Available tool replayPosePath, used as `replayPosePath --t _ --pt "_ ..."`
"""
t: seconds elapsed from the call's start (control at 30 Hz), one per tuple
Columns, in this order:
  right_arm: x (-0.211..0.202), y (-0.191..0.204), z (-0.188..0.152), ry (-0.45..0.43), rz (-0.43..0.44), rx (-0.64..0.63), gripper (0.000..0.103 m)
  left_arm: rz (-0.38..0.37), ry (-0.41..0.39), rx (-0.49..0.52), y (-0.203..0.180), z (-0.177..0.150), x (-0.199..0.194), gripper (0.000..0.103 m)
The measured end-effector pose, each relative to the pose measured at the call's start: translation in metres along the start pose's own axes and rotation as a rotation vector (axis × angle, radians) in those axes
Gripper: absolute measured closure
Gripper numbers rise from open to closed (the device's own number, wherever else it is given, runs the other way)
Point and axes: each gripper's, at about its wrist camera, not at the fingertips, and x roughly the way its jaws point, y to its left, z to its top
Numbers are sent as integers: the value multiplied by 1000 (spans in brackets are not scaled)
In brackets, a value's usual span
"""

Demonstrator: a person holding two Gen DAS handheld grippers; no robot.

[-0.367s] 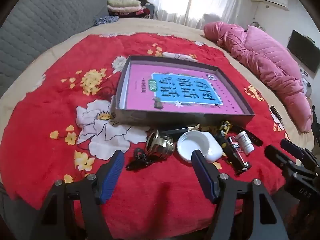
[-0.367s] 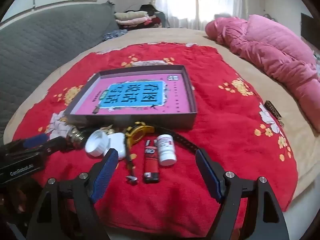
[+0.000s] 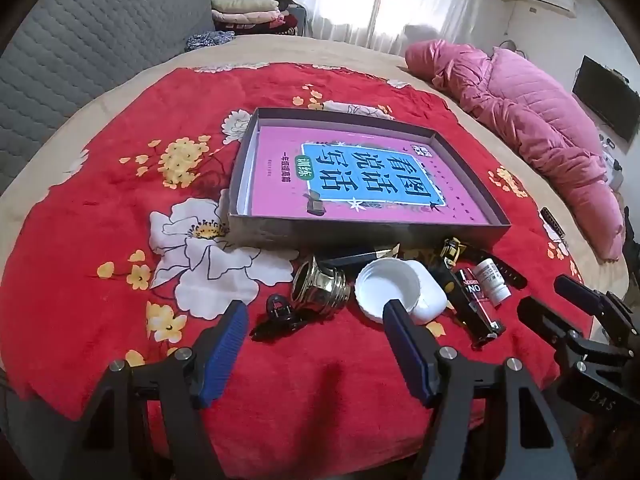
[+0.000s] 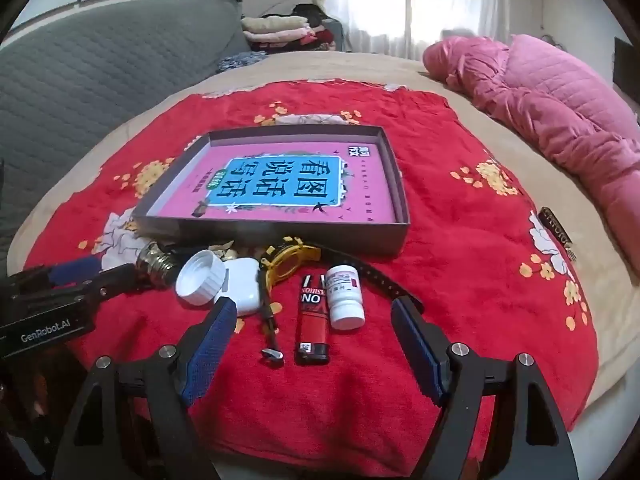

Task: Organize rigid objects

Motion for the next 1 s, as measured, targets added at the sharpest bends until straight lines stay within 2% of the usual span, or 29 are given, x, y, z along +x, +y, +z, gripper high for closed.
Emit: replayPosePath --t 1.0 --pt "-1 -3 0 -5 17 12 23 4 -4 15 -1 -1 -2 34"
